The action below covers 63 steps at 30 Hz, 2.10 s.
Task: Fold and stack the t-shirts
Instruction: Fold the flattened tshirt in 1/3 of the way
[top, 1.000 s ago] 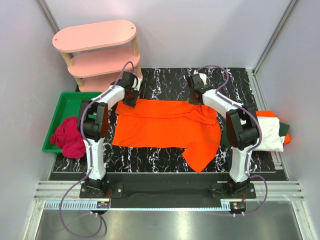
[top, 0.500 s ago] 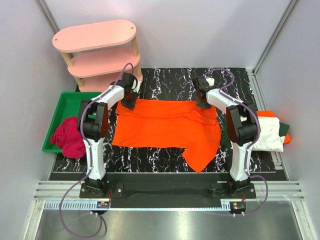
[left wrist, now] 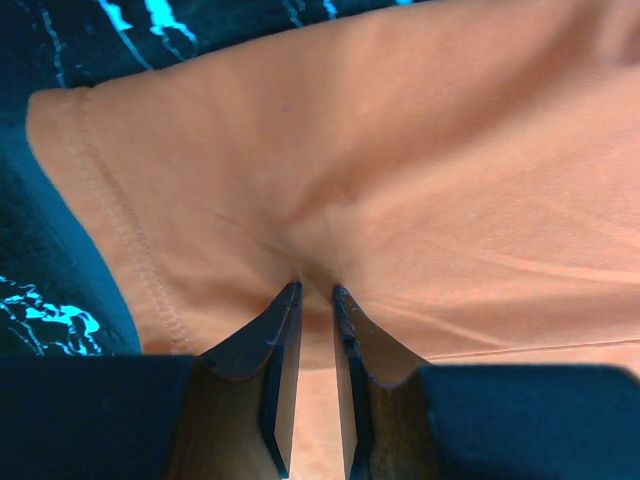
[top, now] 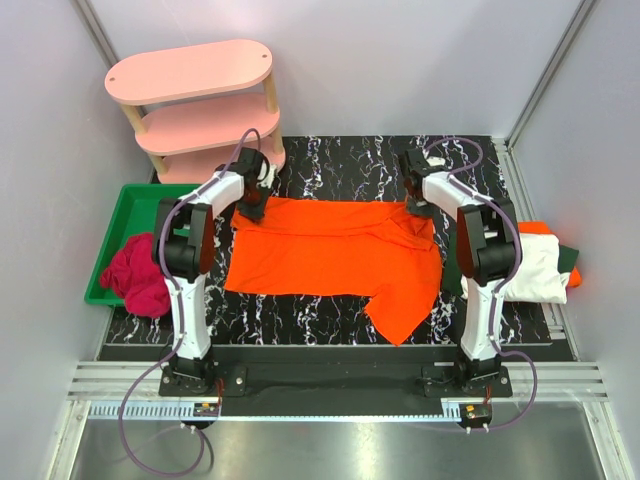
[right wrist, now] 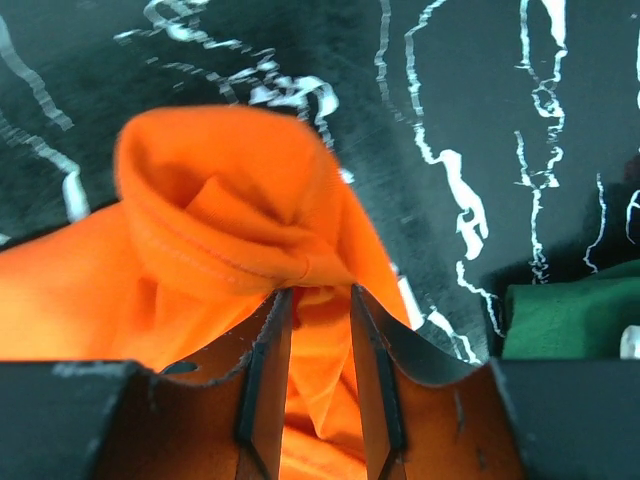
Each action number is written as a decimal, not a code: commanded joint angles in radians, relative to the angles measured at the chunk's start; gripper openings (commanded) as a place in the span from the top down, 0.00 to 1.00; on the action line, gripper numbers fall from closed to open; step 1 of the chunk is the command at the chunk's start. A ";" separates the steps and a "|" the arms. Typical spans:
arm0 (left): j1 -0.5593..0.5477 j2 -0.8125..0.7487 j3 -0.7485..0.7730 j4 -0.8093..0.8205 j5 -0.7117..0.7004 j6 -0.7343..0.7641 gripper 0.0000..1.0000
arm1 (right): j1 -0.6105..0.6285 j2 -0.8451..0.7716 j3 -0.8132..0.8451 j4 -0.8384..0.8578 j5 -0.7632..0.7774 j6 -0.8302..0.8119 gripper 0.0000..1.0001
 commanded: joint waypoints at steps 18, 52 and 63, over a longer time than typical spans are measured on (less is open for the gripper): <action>0.048 -0.032 -0.054 -0.011 -0.012 -0.014 0.78 | -0.140 -0.029 0.061 -0.077 -0.013 0.070 0.53; 0.014 -0.050 0.078 0.017 0.140 -0.042 0.67 | -0.058 0.051 0.331 0.044 -0.276 -0.068 0.48; 0.011 0.029 0.109 0.000 0.145 -0.031 0.68 | -0.058 0.177 0.433 0.017 -0.294 -0.101 0.49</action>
